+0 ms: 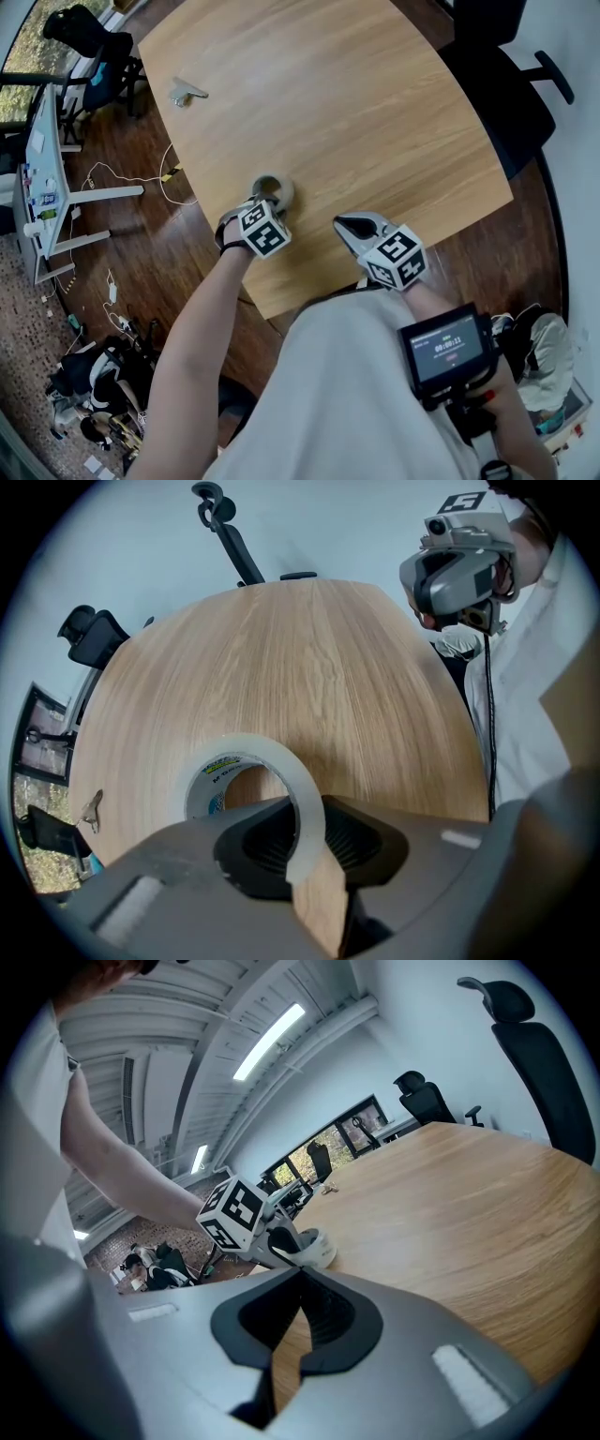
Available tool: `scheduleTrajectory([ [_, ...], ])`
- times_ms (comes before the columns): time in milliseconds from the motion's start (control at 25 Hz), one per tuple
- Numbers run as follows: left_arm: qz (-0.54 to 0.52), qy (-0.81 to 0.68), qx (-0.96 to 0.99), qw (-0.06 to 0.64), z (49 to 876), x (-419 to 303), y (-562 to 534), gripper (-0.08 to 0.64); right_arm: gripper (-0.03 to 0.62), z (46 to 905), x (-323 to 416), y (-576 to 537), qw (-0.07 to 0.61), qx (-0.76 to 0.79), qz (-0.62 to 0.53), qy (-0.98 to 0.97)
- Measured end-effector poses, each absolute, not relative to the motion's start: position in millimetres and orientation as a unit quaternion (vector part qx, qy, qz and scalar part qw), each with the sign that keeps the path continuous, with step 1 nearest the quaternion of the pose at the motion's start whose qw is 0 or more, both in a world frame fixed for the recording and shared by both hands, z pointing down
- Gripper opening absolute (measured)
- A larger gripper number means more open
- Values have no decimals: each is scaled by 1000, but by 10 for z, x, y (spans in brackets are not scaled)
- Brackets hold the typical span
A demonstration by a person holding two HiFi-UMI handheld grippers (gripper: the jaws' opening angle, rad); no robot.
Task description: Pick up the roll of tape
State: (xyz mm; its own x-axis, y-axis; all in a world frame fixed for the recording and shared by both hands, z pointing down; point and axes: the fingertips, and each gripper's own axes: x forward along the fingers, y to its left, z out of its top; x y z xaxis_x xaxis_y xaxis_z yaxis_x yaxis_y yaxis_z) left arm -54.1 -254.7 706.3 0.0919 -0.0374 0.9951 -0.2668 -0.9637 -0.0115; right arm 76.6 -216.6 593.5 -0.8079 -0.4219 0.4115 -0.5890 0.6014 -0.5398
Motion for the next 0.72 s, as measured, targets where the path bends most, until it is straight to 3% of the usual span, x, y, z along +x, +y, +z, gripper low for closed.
scheduleTrajectory([
  [360,640,-116,756,72,6867,-421,-2560,94,5,5873,749,-2204,120,285,337,-889],
  [720,535,-195,818,76,6421,-226,-2599,94,5,5775,766,-2316,132,276,304,-902],
])
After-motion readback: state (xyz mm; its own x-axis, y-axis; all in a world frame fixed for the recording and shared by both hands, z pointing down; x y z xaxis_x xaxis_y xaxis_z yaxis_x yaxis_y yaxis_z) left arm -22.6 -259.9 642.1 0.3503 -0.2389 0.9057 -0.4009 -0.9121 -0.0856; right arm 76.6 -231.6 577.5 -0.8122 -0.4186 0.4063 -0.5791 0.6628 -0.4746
